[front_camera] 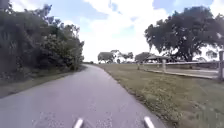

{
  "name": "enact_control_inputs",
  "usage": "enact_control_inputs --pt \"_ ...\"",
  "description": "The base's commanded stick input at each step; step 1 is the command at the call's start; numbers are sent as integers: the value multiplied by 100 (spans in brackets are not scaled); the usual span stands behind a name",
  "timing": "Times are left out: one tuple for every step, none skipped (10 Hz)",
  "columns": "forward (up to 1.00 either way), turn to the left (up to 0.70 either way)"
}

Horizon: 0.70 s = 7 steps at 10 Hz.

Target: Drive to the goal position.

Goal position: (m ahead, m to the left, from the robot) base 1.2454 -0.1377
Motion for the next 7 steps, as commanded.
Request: enact_control_inputs --pt "70 0" --pt "70 0" --pt "70 0" --pt "70 0" --pt "70 0" --pt "70 0" --pt "70 18"
